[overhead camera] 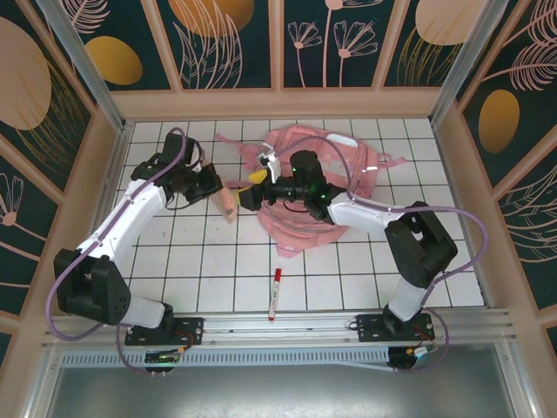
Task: Pack the student bag
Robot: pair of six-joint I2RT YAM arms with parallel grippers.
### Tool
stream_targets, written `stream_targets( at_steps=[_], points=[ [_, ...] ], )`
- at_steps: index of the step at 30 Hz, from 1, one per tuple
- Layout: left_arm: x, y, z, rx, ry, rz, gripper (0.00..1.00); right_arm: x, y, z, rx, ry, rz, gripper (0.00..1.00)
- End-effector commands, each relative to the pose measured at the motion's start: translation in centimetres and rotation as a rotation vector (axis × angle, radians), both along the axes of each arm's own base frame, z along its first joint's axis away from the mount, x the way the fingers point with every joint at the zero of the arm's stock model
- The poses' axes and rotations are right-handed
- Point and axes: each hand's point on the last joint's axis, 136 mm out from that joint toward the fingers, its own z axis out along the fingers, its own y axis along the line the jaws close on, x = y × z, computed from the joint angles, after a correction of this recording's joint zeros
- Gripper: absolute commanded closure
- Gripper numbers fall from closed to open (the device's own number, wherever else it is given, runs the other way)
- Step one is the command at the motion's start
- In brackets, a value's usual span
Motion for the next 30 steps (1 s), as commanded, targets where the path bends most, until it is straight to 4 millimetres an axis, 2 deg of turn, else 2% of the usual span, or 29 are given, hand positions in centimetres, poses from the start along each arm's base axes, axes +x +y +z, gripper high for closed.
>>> stream_targets(
  at_steps=[1,3,4,8,9,10,11,12,13,14,15,16,17,18,19,21,23,25,27,28,30],
  points=[
    [1.1,-1.1,2.0,-0.097,-0.018,0.036,1.0,-0.6,0.9,0.1,-0.017,0.078,-0.024,0.01],
    [1.3,-1.4,2.2,-0.108,-0.013,0.044,1.0,0.7,0.7,-2.1,-0.106,0.12,-0.092,0.01],
    [1.3,-1.6,2.2,-0.116,-0.006,0.046,1.0,0.9,0.8,-2.5,-0.122,0.12,-0.099,0.01],
    [0.8,-3.4,2.2,-0.171,0.026,0.025,1.0,1.4,2.8,-3.1,-0.136,0.103,-0.104,0.01],
    [0.7,-4.0,2.3,-0.184,0.03,0.018,1.0,1.6,3.5,-3.2,-0.129,0.104,-0.092,0.02],
    [0.5,-4.6,2.6,-0.197,0.029,0.009,1.0,1.7,4.2,-3.0,-0.114,0.1,-0.077,0.08],
    [0.5,-5.1,2.9,-0.207,0.023,0.0,1.0,1.7,4.8,-3.0,-0.101,0.106,-0.059,0.15],
    [0.5,-5.6,3.3,-0.216,0.014,-0.008,1.0,1.6,5.3,-2.8,-0.081,0.113,-0.028,0.33],
    [0.5,-5.8,3.6,-0.222,0.006,-0.014,1.0,1.4,5.5,-2.8,-0.063,0.126,-0.003,0.62],
    [0.5,-5.9,3.9,-0.224,-0.001,-0.017,1.0,1.3,5.5,-2.4,-0.044,0.129,0.011,0.83],
    [0.6,-5.9,4.4,-0.224,-0.019,-0.022,1.0,0.9,5.1,-1.9,-0.02,0.131,0.033,1.0],
    [0.9,-5.9,5.1,-0.222,-0.058,-0.038,1.0,0.8,4.3,-1.7,-0.009,0.144,0.034,1.0],
    [1.2,-6.0,5.9,-0.219,-0.103,-0.06,0.91,0.7,3.4,-1.1,0.001,0.143,0.025,1.0],
    [1.6,-6.2,7.1,-0.216,-0.172,-0.09,0.79,0.6,2.1,-1.1,0.0,0.148,0.009,1.0],
    [1.8,-6.4,8.6,-0.21,-0.249,-0.129,0.65,0.5,0.5,-0.5,0.002,0.139,-0.004,1.0],
    [2.1,-6.7,11.4,-0.189,-0.418,-0.214,0.46,0.3,-2.8,0.1,-0.012,0.128,-0.032,1.0],
    [2.0,-7.2,13.7,-0.154,-0.603,-0.325,0.4,0.4,-6.4,0.6,-0.046,0.1,-0.066,1.0],
    [0.6,-8.7,15.6,-0.158,-0.797,-0.506,0.41,0.9,-10.3,1.5,-0.075,0.069,-0.13,1.0],
    [-0.9,-10.6,15.5,-0.122,-0.942,-0.668,0.31,2.7,-15.5,2.8,-0.09,0.047,-0.277,1.0],
    [-1.1,-11.2,14.7,-0.08,-0.975,-0.717,0.3,3.2,-17.3,3.5,-0.089,0.037,-0.328,1.0],
    [-1.9,-13.2,11.9,0.018,-1.026,-0.885,0.3,4.6,-22.4,5.6,-0.071,0.012,-0.485,1.0]
  ],
)
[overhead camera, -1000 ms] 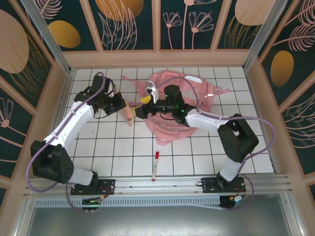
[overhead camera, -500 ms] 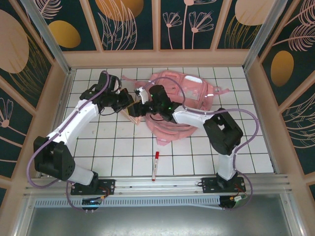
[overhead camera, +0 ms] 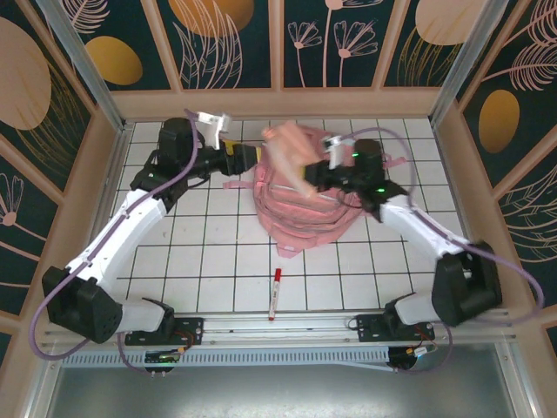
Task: Pack the student bag
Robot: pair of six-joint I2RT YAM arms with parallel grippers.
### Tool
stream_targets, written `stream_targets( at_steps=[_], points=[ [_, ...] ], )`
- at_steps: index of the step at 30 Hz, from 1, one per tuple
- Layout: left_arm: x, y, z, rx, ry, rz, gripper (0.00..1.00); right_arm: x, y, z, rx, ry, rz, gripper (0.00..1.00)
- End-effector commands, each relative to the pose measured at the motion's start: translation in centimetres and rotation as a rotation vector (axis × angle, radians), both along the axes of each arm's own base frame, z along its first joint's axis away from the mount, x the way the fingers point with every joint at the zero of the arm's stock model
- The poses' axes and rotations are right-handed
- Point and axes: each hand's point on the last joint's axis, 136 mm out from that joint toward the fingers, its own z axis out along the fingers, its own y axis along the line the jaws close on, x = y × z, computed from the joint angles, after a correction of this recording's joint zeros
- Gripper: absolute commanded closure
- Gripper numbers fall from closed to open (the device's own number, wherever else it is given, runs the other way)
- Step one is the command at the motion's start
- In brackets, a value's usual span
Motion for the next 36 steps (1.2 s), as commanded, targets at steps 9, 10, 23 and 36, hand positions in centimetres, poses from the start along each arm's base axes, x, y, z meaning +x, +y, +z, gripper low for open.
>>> stream_targets(
  at_steps=[9,10,23,36],
  points=[
    [-0.7,-7.9,-15.8,0.722,-0.52,-0.561,0.18,0.7,-15.9,6.0,-0.016,-0.067,-0.399,1.0],
    [-0.1,-8.0,-16.0,0.739,-0.532,-0.55,0.16,0.5,-16.1,6.3,-0.022,-0.074,-0.399,1.0],
    [7.9,-9.4,-22.4,0.95,-0.455,-0.388,0.68,-1.6,-15.1,7.7,-0.014,-0.117,-0.342,1.0],
    [8.3,-11.1,-14.5,0.792,-0.255,-0.29,1.0,-10.4,-11.7,3.2,0.159,0.369,-0.203,1.0]
  ],
)
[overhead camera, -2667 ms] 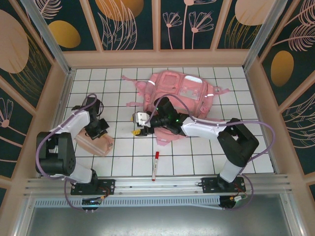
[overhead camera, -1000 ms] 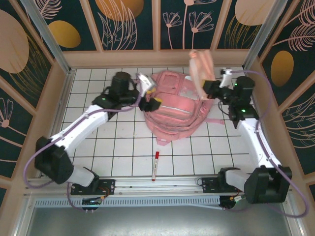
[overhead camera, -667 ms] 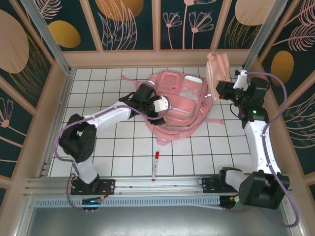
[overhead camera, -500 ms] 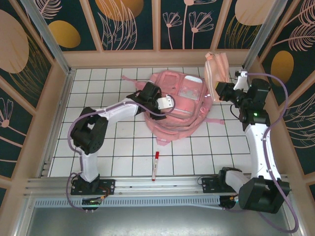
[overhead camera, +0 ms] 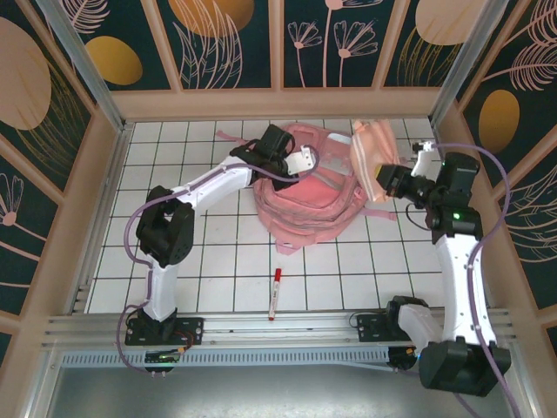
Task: Pack the student bag
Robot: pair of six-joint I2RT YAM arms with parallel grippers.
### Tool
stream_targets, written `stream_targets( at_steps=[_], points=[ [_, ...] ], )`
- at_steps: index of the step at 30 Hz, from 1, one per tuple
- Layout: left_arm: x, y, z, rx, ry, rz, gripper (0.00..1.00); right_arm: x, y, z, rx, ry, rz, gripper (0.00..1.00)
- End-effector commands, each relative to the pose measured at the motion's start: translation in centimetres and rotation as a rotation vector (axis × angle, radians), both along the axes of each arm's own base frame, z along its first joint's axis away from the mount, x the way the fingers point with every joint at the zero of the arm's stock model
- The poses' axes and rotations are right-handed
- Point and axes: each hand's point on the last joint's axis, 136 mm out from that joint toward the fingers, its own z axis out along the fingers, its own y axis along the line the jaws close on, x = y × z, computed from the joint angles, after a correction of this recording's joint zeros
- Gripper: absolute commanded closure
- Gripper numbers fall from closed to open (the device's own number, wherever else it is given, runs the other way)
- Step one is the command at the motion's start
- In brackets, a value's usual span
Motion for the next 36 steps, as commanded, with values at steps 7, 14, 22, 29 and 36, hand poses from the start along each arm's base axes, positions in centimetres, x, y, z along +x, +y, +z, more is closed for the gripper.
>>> stream_targets(
  at_steps=[7,14,22,29,36],
  points=[
    [3.4,-1.8,6.4,-0.168,0.078,0.241,1.0,-10.3,5.4,-1.3,0.308,0.395,0.31,1.0],
    [4.3,-2.6,7.5,-0.252,0.162,0.359,1.0,-9.3,7.5,-5.2,0.3,0.54,0.354,1.0],
    [3.2,-1.4,7.5,-0.236,0.178,0.383,1.0,2.6,3.5,-7.0,0.459,0.48,-0.087,1.0],
    [1.2,0.0,7.8,-0.273,0.312,0.517,1.0,7.6,0.7,-8.4,0.497,0.489,-0.387,1.0],
    [-3.3,-1.1,7.4,-0.378,0.482,0.475,1.0,12.2,1.1,-7.6,0.483,0.414,-0.507,1.0]
  ],
)
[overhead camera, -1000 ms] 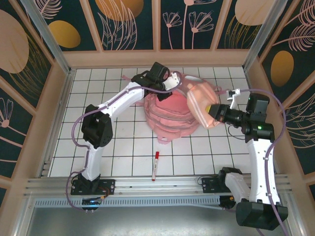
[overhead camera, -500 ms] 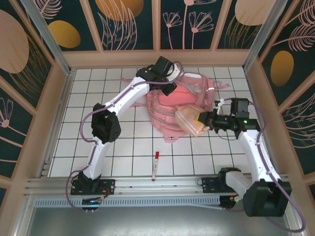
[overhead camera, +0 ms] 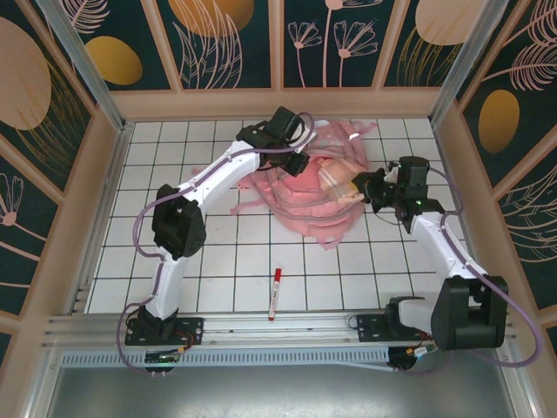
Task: Pack the student bag
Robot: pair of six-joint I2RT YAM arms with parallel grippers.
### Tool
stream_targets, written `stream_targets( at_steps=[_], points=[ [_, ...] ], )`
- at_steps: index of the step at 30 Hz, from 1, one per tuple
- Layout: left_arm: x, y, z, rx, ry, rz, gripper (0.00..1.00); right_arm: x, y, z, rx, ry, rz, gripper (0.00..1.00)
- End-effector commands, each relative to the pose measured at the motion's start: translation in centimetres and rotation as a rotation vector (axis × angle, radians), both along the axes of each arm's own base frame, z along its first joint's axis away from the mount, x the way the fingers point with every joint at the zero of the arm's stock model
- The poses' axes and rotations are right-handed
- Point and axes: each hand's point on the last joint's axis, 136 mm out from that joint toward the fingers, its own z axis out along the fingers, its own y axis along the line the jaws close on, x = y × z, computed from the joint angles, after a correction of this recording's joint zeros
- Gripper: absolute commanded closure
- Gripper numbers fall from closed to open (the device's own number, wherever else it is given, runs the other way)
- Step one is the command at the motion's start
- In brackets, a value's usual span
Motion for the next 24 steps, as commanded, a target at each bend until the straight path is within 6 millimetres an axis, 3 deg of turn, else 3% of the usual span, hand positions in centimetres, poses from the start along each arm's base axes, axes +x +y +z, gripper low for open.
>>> stream_targets(
  at_steps=[1,7,11,13,18,24],
  points=[
    [-2.7,-0.6,5.8,-0.192,0.028,0.034,1.0,5.1,-1.5,3.3,-0.053,-0.158,-0.185,1.0],
    [-2.9,-2.5,8.7,-0.379,0.088,0.071,1.0,7.1,4.8,3.3,0.064,-0.218,-0.049,1.0],
    [0.6,-1.5,9.7,-0.353,0.004,0.243,1.0,4.3,8.8,3.9,0.139,-0.173,0.134,1.0],
    [2.0,-1.4,10.1,-0.347,-0.015,0.302,1.0,2.4,8.7,3.9,0.115,-0.146,0.143,1.0],
    [3.4,-2.4,9.6,-0.369,0.075,0.383,1.0,-0.1,4.3,3.6,0.047,-0.126,-0.091,1.0],
    [2.0,-4.6,8.0,-0.433,0.26,0.351,1.0,2.9,4.0,2.4,0.03,-0.143,-0.319,1.0]
  ],
)
